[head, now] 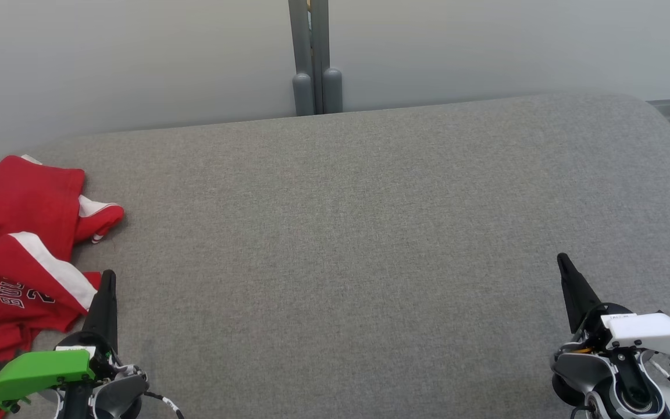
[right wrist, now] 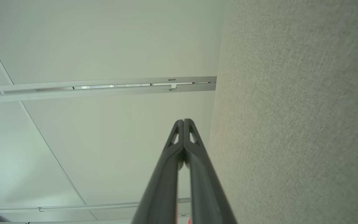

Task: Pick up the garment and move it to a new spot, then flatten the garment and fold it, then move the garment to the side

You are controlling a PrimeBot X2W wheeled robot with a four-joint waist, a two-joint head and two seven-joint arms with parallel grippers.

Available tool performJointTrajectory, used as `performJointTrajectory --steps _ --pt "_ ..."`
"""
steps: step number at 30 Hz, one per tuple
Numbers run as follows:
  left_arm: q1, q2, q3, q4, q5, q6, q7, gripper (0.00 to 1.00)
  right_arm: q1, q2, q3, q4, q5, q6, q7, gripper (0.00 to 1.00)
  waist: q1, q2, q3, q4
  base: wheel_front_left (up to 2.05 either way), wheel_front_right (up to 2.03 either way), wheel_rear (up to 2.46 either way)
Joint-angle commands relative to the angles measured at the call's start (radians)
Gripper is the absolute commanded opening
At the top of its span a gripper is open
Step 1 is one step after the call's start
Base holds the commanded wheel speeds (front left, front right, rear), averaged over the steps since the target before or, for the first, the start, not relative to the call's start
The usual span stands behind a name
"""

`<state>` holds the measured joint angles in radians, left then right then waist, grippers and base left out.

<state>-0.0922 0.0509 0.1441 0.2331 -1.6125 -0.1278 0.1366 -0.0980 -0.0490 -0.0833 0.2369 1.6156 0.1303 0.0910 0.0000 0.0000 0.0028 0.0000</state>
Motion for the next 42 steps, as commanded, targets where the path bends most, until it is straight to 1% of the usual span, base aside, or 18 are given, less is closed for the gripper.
performJointTrajectory --steps 1,42 --pt "-0.008 0.000 0.002 0.001 0.010 -0.006 0.003 0.00 -0.009 -0.002 0.000 0.002 -0.002 0.001 0.001 0.00 0.0000 0.0000 0.000 0.000 0.00 0.00 0.00" --pt "-0.008 0.000 0.002 0.001 0.010 -0.006 0.003 0.00 -0.009 -0.002 0.000 0.002 -0.002 0.001 0.001 0.00 0.0000 0.0000 0.000 0.000 0.00 0.00 0.00"
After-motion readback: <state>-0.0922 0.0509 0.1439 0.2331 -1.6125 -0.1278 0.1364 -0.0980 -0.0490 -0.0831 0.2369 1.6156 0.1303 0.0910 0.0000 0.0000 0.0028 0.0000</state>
